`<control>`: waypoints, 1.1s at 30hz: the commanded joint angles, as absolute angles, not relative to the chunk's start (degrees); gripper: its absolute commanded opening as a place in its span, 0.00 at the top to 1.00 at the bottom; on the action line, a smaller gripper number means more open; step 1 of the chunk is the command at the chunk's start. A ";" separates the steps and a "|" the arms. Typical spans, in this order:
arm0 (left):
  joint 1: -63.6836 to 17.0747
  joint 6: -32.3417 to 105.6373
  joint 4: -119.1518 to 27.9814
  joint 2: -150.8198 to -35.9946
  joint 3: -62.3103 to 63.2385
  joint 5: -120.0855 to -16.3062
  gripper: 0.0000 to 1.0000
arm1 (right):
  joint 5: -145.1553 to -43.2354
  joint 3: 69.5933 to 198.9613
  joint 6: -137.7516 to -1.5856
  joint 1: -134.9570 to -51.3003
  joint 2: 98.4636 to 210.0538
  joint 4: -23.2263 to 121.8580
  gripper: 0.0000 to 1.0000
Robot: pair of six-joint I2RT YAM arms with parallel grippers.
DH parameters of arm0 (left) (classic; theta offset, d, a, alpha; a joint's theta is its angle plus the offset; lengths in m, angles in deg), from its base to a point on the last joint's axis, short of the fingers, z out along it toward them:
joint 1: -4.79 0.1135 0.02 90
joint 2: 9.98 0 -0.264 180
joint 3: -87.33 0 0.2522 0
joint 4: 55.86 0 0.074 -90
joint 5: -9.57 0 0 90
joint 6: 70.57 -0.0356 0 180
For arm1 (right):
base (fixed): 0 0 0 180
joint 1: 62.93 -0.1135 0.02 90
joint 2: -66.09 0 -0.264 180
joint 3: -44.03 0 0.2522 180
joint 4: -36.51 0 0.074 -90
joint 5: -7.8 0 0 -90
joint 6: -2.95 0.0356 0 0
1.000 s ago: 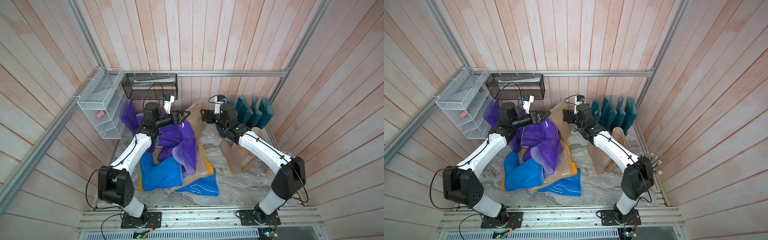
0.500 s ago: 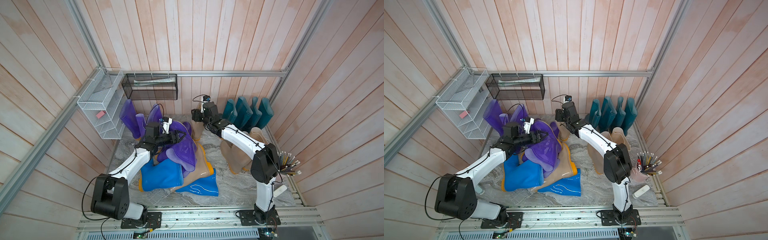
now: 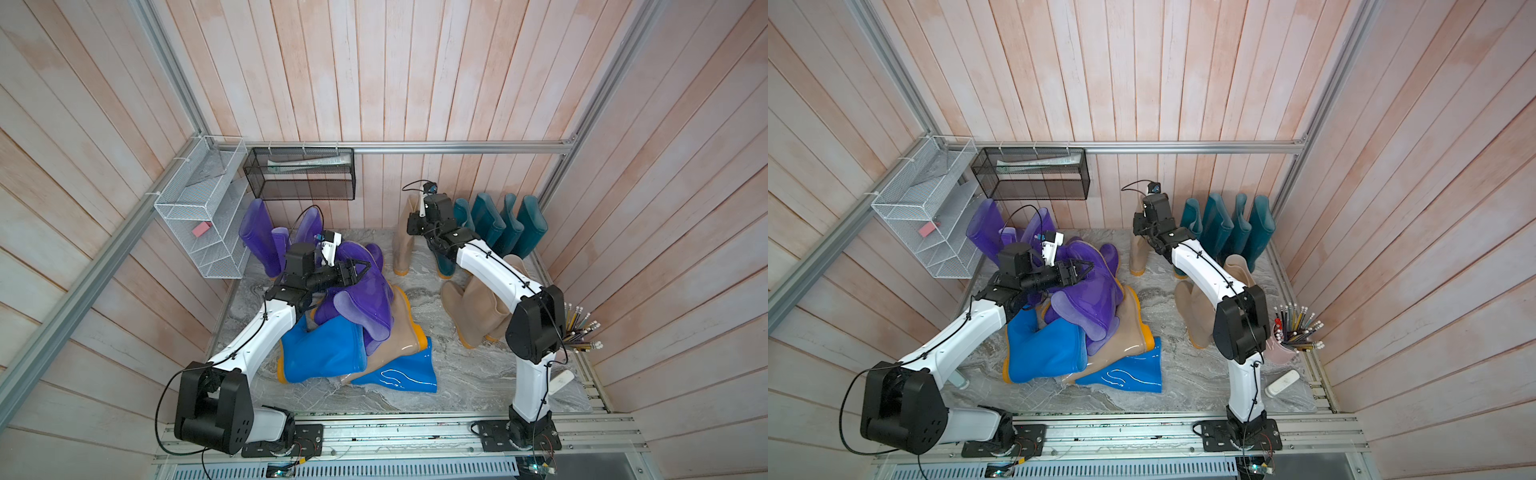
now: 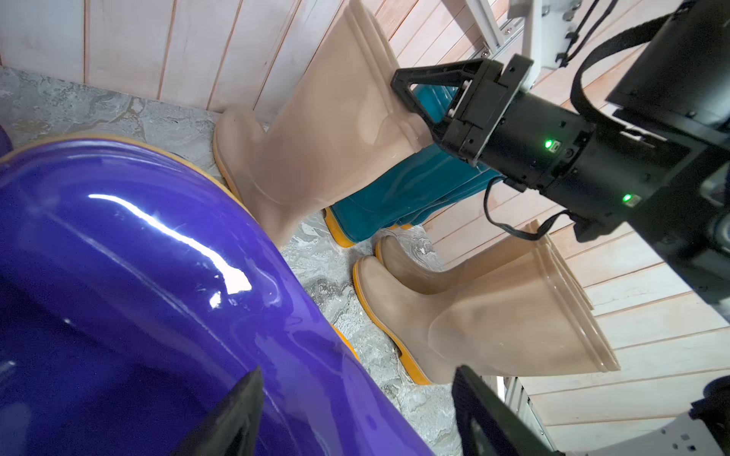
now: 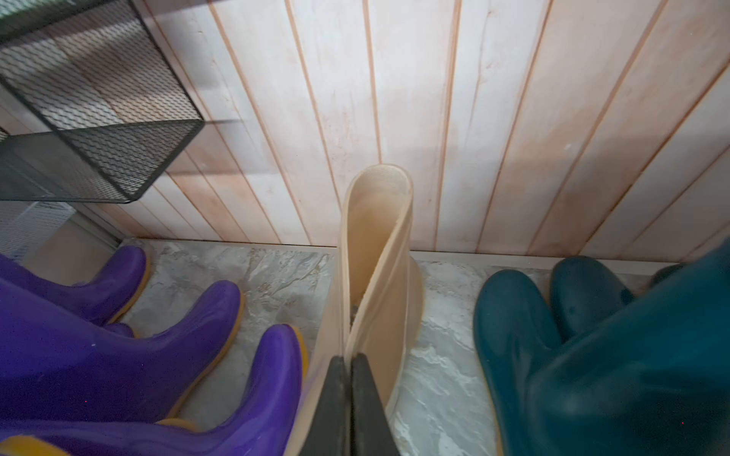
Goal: Match and arrange rain boots in pairs
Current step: Adjust the rain boot at the center of the board.
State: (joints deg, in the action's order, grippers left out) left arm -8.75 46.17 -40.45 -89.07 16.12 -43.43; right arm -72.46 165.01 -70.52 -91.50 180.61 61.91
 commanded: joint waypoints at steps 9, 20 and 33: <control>-7.99 45.35 -40.49 -88.73 15.00 -43.51 0.22 | -78.20 165.50 -74.65 -90.52 177.45 66.97 1.00; -7.94 45.80 -41.05 -88.91 15.10 -42.72 0.22 | -83.26 162.87 -78.85 -90.35 173.41 67.94 1.00; -7.90 45.27 -38.75 -86.90 14.06 -43.91 0.21 | -85.41 161.62 -72.13 -91.14 173.75 64.96 0.84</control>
State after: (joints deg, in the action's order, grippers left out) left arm -8.22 46.17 -39.93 -88.91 16.03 -43.41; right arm -85.73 161.81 -73.14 -90.87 175.78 66.50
